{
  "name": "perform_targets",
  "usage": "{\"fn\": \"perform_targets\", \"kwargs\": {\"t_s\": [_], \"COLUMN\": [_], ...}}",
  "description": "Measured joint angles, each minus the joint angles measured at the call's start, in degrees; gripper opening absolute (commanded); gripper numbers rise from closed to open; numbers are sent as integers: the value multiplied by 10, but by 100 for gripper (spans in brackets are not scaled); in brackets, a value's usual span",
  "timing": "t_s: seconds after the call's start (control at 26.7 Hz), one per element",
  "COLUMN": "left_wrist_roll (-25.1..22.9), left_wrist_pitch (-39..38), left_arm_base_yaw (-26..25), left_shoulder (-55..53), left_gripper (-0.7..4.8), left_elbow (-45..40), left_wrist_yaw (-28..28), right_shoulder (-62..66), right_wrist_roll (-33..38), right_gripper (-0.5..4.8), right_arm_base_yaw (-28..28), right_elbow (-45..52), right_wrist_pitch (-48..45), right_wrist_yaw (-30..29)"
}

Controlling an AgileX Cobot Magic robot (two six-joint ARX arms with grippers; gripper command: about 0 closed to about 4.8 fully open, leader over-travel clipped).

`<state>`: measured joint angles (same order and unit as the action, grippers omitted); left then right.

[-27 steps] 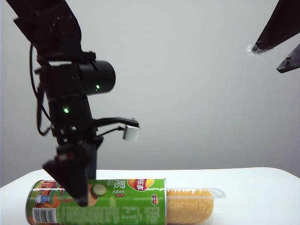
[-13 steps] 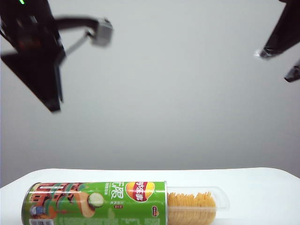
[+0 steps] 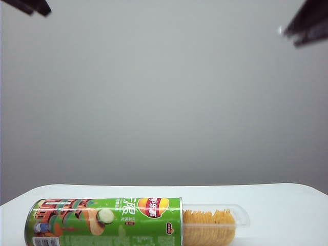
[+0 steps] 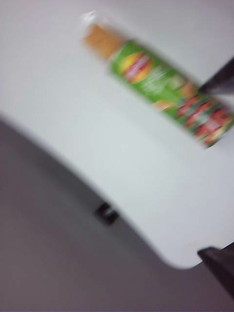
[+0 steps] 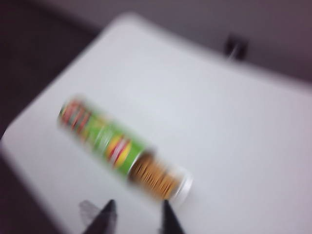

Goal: Pick up the green tub of chips from the desk, pull out the transparent container with the chips inside partially, and then place the chips back on the desk.

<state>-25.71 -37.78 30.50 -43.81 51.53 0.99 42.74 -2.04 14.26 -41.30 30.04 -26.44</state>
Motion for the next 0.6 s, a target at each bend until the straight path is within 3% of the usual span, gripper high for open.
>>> {"fn": "perform_targets", "kwargs": {"t_s": [0.15, 0.3, 0.38, 0.53, 0.6], "left_wrist_roll": [48, 97, 125, 157, 166], "left_wrist_pitch": [119, 191, 235, 289, 309], "left_arm_base_yaw": [-70, -122, -138, -147, -147], "left_shoulder": [107, 167, 193, 239, 262], "left_gripper": [335, 330, 309, 215, 214], "left_elbow": [-96, -161, -196, -254, -278], "left_wrist_yaw": [-1, 3, 3, 3, 4], "right_shoulder": [-65, -110, -129, -167, -189], "right_wrist_roll": [37, 76, 110, 168, 187], "right_gripper": [70, 49, 49, 41, 39], "right_arm_base_yaw": [-1, -7, -7, -7, -7], "right_elbow": [12, 63, 102, 186, 220], "right_wrist_pitch": [-113, -236, -299, -367, -387], "right_wrist_yaw": [95, 102, 120, 148, 160]}}
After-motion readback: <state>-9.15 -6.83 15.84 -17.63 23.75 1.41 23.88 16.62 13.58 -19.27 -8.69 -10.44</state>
